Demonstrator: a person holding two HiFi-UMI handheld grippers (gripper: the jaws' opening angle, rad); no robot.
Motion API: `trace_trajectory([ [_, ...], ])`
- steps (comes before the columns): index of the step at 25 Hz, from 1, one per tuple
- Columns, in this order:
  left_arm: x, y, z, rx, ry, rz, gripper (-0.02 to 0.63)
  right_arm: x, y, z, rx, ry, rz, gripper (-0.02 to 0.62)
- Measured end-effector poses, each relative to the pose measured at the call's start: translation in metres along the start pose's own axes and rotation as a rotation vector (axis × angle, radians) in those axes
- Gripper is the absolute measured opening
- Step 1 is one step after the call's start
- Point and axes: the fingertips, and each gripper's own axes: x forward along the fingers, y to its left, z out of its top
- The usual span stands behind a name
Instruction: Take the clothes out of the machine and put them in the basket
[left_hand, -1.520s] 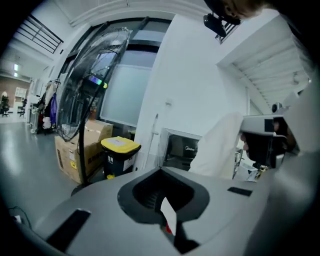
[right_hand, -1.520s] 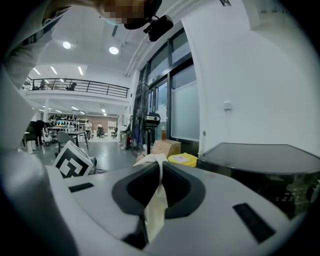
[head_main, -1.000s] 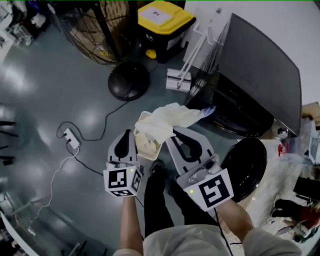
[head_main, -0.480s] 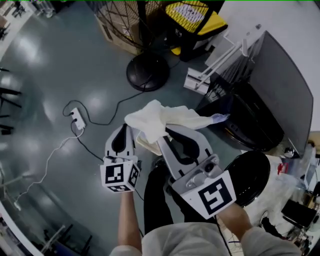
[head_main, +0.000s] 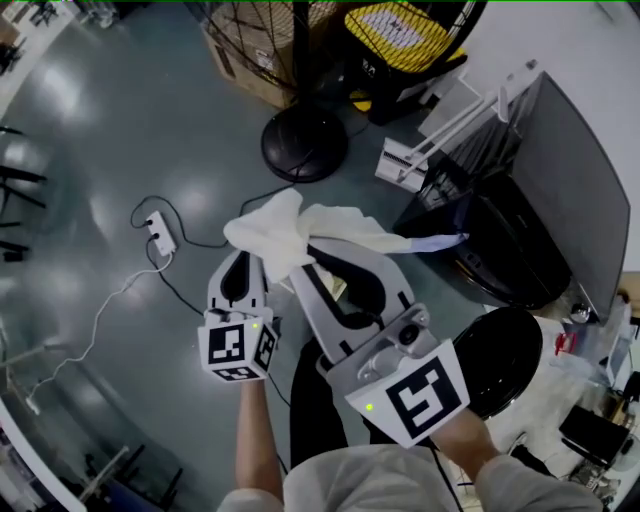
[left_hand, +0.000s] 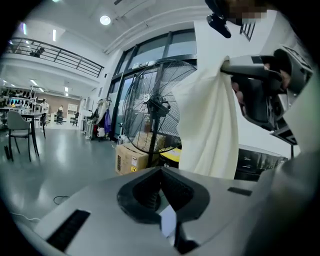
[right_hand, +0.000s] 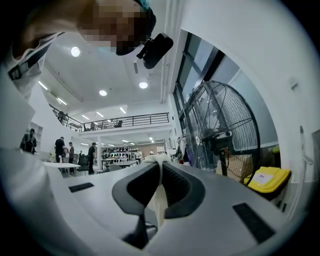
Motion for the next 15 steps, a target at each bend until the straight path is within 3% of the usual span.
trace_trajectory([
  [6, -0.012, 0.024, 0.004, -0.003, -0.005, 0.052, 0.018, 0.024, 0.027, -0.008, 0.005, 0.023, 0.075, 0.034],
  [15, -0.056, 0.112, 0.010, -0.019, -0.026, 0.208, 0.018, 0.074, 0.071, -0.011, -0.009, 0.011, 0.179, 0.035],
])
